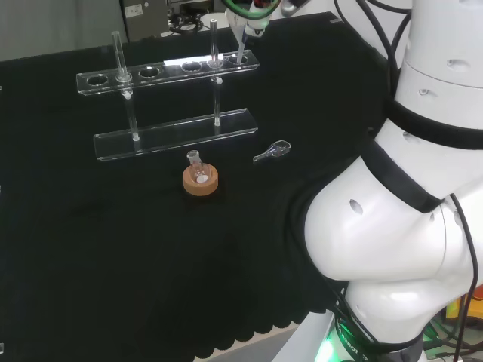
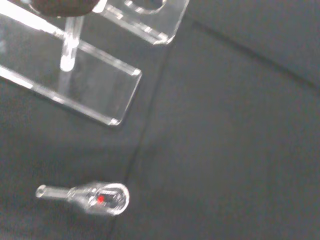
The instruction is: Put the funnel back on the funnel stand.
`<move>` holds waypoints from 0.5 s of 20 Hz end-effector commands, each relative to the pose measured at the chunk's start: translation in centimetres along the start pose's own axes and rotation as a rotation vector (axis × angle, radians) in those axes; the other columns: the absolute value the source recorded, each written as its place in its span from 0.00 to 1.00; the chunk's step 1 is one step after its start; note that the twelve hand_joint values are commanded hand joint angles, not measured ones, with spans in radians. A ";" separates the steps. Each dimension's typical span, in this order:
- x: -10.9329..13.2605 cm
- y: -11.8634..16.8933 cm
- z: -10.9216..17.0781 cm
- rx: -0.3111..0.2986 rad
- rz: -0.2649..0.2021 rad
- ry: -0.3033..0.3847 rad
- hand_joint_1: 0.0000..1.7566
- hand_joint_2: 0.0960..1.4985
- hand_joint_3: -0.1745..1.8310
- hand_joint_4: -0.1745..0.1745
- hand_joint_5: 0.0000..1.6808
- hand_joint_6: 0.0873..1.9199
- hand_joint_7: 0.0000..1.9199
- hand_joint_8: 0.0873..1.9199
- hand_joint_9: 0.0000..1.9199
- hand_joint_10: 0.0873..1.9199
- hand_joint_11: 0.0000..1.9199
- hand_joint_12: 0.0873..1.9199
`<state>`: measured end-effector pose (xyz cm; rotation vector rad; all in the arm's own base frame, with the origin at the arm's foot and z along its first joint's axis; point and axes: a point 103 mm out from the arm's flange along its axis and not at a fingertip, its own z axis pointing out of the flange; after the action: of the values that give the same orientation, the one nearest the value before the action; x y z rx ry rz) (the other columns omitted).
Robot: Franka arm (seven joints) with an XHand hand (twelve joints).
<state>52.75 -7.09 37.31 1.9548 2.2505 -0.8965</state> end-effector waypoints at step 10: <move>-3.2 2.9 0.0 0.001 0.000 -0.007 0.49 0.70 0.00 0.46 0.29 0.36 0.28 0.34 0.37 0.25 0.22 0.65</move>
<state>55.82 -9.70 37.76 1.9493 2.2522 -0.8981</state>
